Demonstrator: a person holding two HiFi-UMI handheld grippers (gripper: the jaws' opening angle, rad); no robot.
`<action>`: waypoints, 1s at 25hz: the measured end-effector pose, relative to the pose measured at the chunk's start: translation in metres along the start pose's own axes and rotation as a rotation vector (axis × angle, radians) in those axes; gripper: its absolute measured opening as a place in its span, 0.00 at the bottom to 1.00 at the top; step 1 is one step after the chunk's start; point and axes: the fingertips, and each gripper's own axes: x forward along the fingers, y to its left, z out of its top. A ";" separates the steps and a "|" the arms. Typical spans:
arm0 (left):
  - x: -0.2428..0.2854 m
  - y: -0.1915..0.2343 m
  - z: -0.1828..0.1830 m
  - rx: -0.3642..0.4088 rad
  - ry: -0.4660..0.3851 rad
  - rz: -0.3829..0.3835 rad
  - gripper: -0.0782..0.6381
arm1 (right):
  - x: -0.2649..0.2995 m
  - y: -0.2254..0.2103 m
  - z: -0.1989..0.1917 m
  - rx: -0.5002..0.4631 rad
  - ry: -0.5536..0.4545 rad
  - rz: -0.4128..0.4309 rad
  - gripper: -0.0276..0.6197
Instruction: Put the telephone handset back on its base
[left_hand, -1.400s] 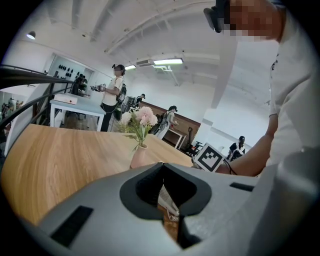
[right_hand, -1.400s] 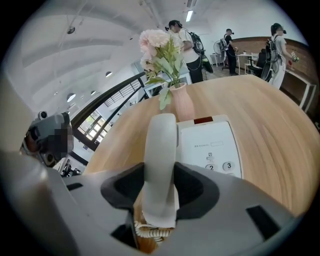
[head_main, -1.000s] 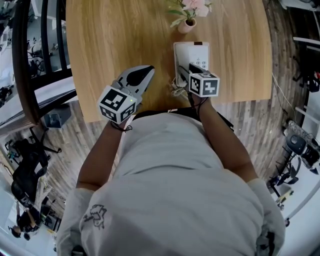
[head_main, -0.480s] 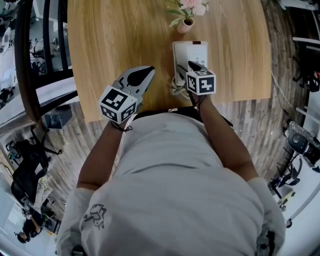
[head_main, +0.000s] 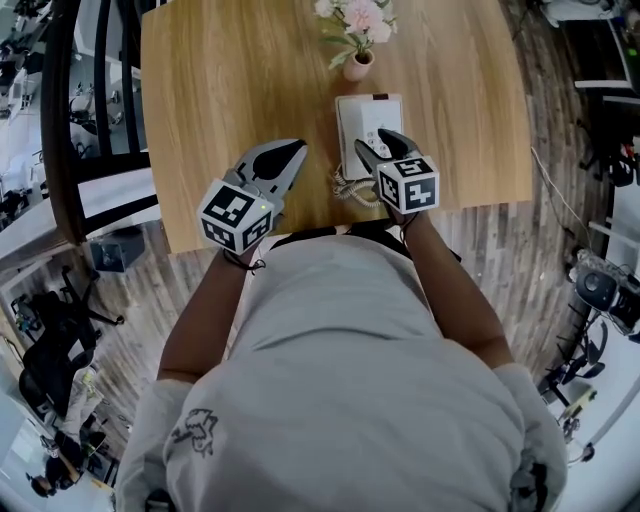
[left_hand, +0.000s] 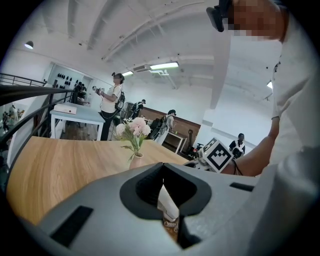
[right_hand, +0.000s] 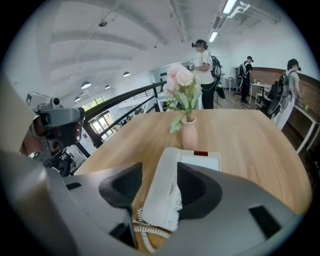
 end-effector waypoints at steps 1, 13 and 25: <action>0.000 -0.001 0.000 0.002 -0.003 0.003 0.12 | -0.007 0.002 0.005 -0.022 -0.019 0.003 0.38; 0.002 -0.069 0.016 0.050 -0.064 0.087 0.12 | -0.113 0.001 0.032 -0.177 -0.202 0.100 0.15; 0.020 -0.184 -0.007 0.077 -0.107 0.209 0.12 | -0.228 -0.013 -0.015 -0.322 -0.299 0.266 0.05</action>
